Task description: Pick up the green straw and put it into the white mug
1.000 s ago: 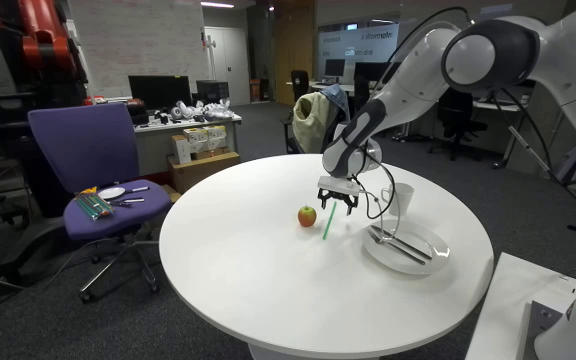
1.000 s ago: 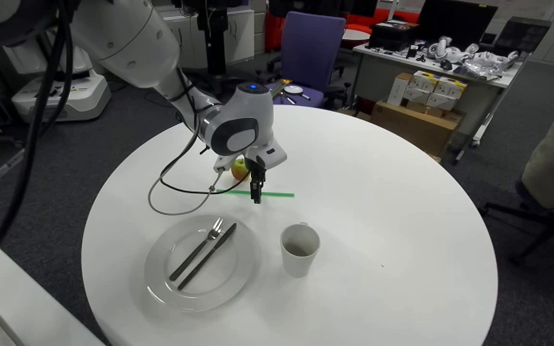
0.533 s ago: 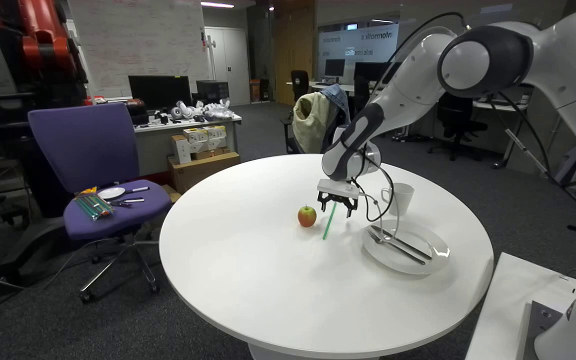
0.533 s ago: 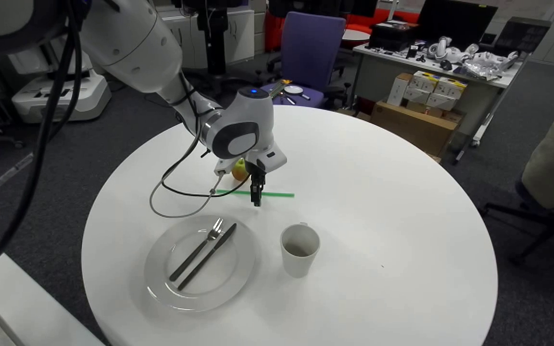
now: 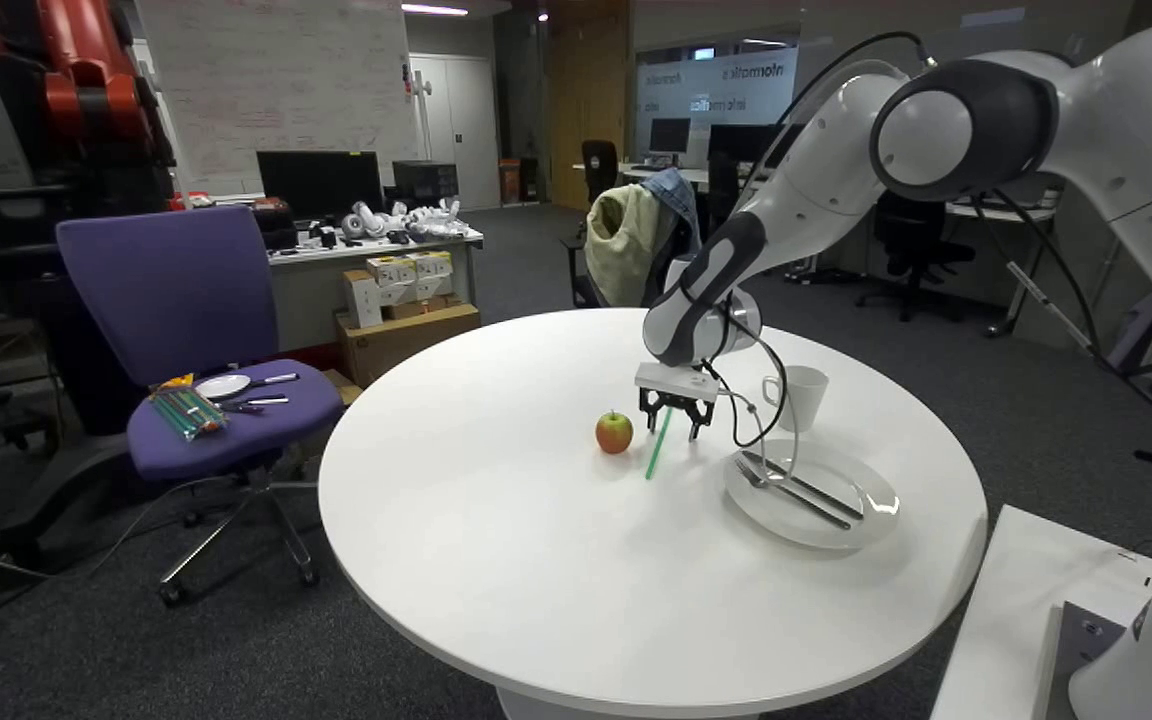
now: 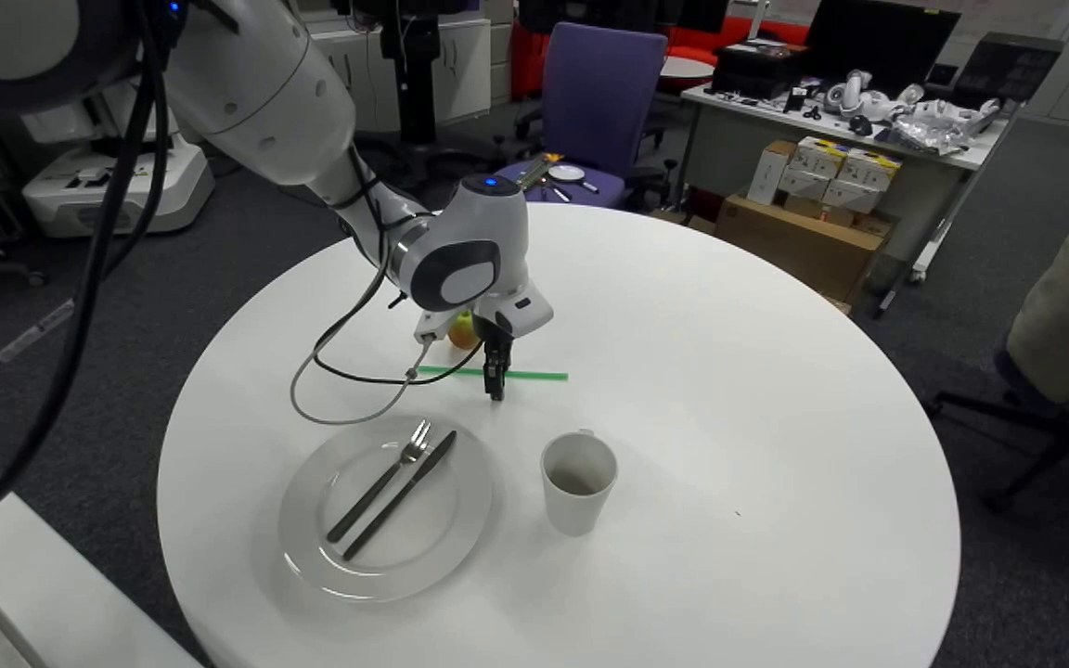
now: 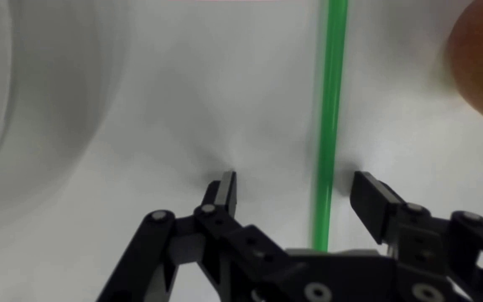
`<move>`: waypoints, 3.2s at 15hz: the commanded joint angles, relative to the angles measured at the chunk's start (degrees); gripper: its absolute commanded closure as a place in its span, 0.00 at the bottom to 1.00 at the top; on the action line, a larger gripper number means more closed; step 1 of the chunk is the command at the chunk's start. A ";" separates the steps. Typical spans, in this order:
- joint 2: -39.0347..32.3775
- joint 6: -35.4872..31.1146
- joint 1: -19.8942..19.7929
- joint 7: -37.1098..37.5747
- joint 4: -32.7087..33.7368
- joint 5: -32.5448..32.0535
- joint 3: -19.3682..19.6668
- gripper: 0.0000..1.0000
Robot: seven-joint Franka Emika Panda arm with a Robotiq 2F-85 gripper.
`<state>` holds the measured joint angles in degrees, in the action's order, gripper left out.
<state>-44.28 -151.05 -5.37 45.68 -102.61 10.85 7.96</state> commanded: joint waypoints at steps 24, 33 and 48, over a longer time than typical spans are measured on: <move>-0.68 3.00 -1.39 -3.37 3.33 2.22 -0.57 0.86; 0.21 2.32 -0.39 -2.44 2.62 1.61 0.84 0.82; 2.13 3.73 -1.03 -0.11 3.48 4.11 1.92 0.30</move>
<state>-43.19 -150.23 -5.78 45.20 -99.97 12.43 10.82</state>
